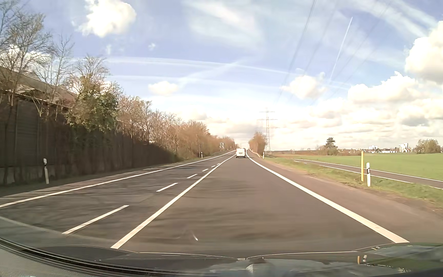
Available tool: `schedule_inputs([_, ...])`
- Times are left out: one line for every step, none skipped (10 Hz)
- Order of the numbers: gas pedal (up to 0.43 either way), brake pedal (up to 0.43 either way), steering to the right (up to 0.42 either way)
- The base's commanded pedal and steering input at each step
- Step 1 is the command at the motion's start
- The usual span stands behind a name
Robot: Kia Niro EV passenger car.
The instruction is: Follow the waypoints while adhering to traffic rules and regulations
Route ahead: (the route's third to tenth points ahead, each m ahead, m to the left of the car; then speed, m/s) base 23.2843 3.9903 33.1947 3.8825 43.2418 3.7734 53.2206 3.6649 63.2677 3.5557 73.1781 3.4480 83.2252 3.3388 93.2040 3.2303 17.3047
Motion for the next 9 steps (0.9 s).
schedule_inputs([0.299,0.000,0.000])
schedule_inputs([0.299,0.000,0.000])
schedule_inputs([0.299,0.000,0.000])
schedule_inputs([0.299,0.000,0.000])
schedule_inputs([0.299,0.000,0.000])
schedule_inputs([0.299,0.000,0.000])
schedule_inputs([0.299,0.000,0.000])
schedule_inputs([0.299,0.000,0.000])
schedule_inputs([0.299,0.000,0.000])
